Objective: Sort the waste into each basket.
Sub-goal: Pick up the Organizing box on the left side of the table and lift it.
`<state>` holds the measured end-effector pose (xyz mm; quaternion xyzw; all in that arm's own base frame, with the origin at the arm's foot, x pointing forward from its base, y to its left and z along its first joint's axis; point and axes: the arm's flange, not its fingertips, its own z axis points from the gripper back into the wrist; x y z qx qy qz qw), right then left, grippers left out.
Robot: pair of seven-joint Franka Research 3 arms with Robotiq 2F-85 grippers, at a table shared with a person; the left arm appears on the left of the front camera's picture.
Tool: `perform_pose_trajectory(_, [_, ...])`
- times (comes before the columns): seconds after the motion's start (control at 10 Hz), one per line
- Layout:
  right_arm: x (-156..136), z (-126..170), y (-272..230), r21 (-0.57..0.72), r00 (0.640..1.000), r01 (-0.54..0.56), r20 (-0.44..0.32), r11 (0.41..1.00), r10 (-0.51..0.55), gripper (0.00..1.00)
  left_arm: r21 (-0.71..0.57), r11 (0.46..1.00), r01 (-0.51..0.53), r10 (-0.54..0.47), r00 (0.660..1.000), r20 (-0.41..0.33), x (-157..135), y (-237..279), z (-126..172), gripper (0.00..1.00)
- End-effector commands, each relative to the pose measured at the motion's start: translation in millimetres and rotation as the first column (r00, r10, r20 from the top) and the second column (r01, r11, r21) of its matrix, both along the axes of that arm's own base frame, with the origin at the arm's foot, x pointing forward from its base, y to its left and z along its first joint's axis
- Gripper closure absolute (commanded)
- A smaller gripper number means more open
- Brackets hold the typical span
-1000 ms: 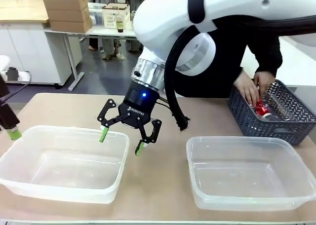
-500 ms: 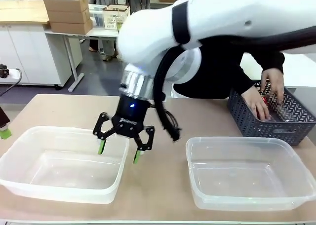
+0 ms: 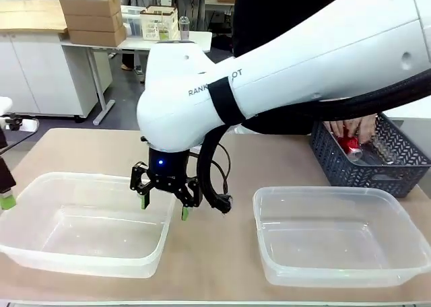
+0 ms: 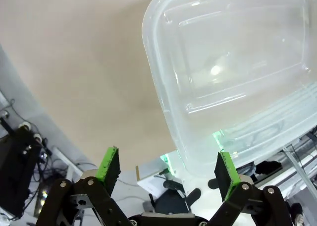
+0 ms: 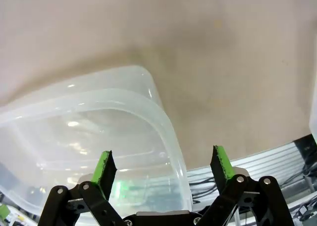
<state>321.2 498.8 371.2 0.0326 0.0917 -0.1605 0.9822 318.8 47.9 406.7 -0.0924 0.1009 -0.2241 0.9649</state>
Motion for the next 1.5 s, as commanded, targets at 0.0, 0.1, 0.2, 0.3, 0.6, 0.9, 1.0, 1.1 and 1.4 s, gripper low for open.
perform_pose_trajectory(0.0, [-7.3,-3.9,8.4,-0.019,0.997,-0.038,-0.071,0.999,0.036,0.00,0.023,1.000,0.018,-0.017,0.999,-0.048,-3.9,5.1,-20.5,0.00])
perform_pose_trajectory(0.1, [-10.7,-1.2,8.5,0.016,0.995,-0.059,-0.082,0.998,0.060,0.00,0.039,0.999,0.021,-0.019,0.999,-0.044,-5.7,4.2,-26.9,0.00])
perform_pose_trajectory(0.2, [-13.7,0.7,9.1,0.035,0.994,-0.070,-0.080,0.997,0.072,0.00,0.044,0.999,0.012,-0.011,1.000,-0.023,-5.3,7.2,-33.9,0.00])
perform_pose_trajectory(0.3, [-16.9,2.2,9.4,0.016,0.994,-0.078,-0.082,0.997,0.079,0.00,0.011,1.000,0.025,-0.024,0.999,-0.032,-3.8,8.0,-37.6,0.00])
perform_pose_trajectory(0.6, [-20.3,-1.6,9.5,0.028,0.993,-0.066,-0.095,0.997,0.069,0.00,-0.037,0.998,0.046,-0.048,0.998,-0.046,-3.9,4.9,-43.2,0.59])
perform_pose_trajectory(0.9, [-22.8,-1.5,10.1,0.010,0.988,-0.089,-0.125,0.996,0.089,0.81,-0.017,0.996,0.092,-0.093,0.993,-0.067,-4.7,-0.3,-53.3,1.00])
perform_pose_trajectory(1.0, [-22.8,-1.2,10.2,0.013,0.989,-0.087,-0.122,0.996,0.088,1.00,0.006,0.996,0.094,-0.094,0.993,-0.077,-3.9,-2.2,-55.4,0.86])
perform_pose_trajectory(1.1, [-23.3,-0.1,9.9,0.014,0.989,-0.084,-0.123,0.996,0.085,1.00,0.002,0.994,0.106,-0.106,0.991,-0.076,-3.9,-2.9,-55.1,0.95])
perform_pose_trajectory(1.4, [-23.1,-4.8,9.7,0.029,0.986,-0.083,-0.143,0.996,0.086,1.00,0.011,0.992,0.123,-0.122,0.990,-0.075,-6.6,-2.7,-52.6,1.00])
